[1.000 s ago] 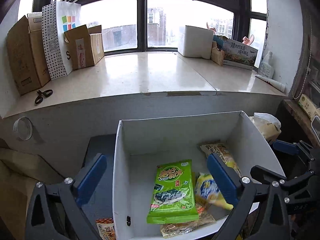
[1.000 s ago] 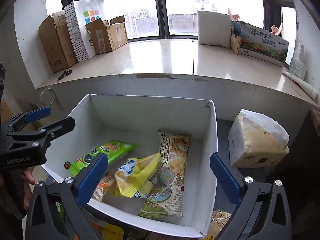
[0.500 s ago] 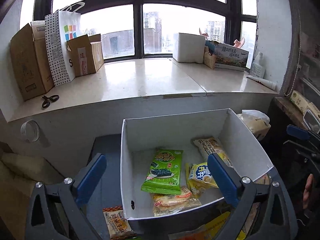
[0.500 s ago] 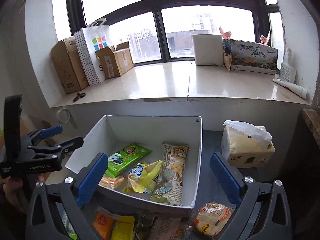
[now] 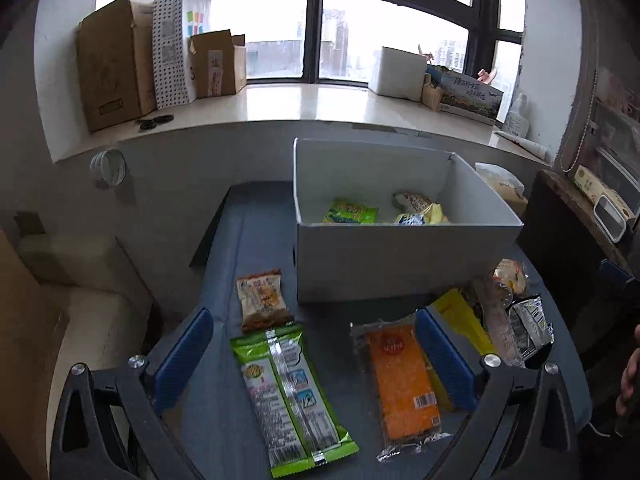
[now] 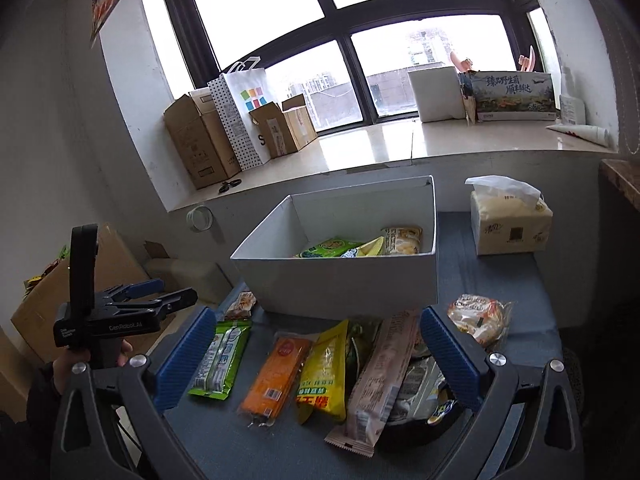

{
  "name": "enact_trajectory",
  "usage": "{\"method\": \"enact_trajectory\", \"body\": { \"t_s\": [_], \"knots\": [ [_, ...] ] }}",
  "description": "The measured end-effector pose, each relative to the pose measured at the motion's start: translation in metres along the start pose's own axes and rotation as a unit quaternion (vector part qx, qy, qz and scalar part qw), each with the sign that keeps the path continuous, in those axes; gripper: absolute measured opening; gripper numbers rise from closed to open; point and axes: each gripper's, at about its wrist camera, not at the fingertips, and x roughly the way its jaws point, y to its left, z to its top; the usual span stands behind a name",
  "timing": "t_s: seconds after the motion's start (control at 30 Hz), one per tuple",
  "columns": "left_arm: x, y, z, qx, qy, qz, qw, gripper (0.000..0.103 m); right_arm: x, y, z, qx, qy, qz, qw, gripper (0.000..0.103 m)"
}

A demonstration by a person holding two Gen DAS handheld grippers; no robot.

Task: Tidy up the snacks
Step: 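Grasp the long green snack pack with the left gripper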

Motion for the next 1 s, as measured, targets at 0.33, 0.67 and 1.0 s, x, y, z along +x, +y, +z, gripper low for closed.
{"method": "enact_trajectory", "body": {
  "t_s": [0.33,0.67,1.0],
  "knots": [
    [0.078,0.015,-0.058,-0.086,0.099,0.071,0.9889,0.103,-0.001,0.024,-0.033,-0.014,0.009,0.011,1.0,0.103],
    [0.099,0.01,-0.073,-0.075,0.11,0.105,0.9854,0.072,-0.008,0.02,-0.045,-0.011,0.017,0.007,1.0,0.103],
    [0.066,0.008,-0.075,-0.076,0.075,0.077,0.9913,0.064,0.007,0.018,-0.055,-0.001,0.038,0.005,0.999,0.103]
  ]
}}
